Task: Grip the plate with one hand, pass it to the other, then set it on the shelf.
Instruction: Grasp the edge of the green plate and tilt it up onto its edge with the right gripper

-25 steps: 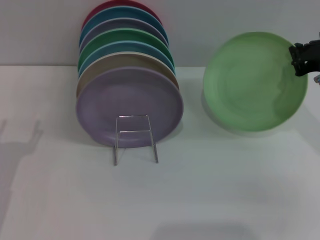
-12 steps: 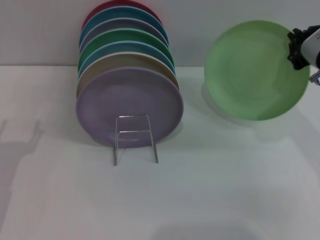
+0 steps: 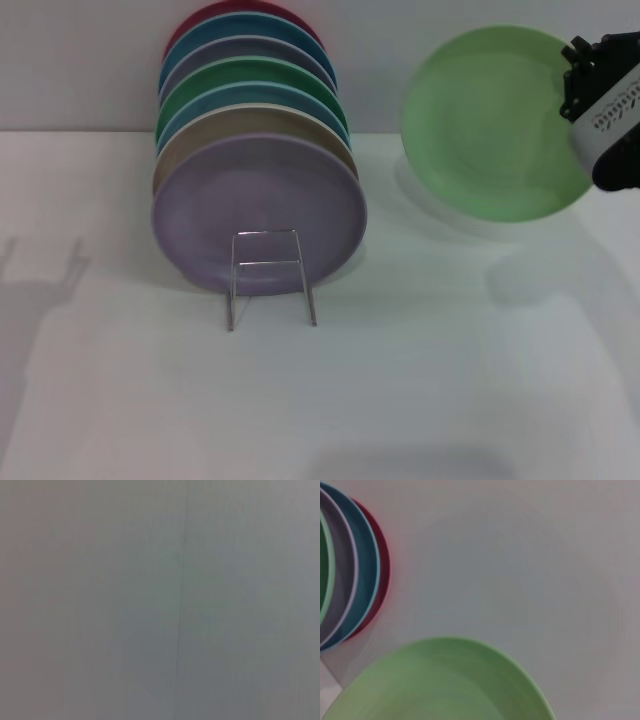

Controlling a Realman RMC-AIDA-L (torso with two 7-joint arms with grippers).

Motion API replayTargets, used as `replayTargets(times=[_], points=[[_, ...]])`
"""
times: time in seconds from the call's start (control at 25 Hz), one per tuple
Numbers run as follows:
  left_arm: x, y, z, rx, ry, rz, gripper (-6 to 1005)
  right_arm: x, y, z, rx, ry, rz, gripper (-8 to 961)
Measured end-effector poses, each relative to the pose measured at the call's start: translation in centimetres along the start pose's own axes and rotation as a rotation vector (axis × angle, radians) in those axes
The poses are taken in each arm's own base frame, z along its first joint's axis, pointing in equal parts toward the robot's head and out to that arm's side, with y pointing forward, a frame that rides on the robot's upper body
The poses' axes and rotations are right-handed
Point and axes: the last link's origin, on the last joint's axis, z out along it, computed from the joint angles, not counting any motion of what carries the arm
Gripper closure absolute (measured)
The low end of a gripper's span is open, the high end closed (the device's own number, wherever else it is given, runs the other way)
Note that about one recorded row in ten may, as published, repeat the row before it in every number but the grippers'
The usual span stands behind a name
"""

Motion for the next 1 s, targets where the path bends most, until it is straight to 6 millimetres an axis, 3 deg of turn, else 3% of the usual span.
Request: replayTargets(times=[0.52, 0.76, 1.0], points=[[0.0, -0.1, 0.0, 0.003, -0.004, 0.001, 140, 1.3, 0.9, -1.0, 0.085, -0.143, 0.066, 926], [0.0, -0.1, 0.0, 0.004, -0.003, 0.002, 140, 2.7, 0.9, -1.6, 0.134, -0.19, 0.123, 927], [0.0, -0.1, 0.0, 0.003, -0.002, 0.002, 140, 4.7, 1.1, -2.0, 0.232, -0.254, 0.286, 928]])
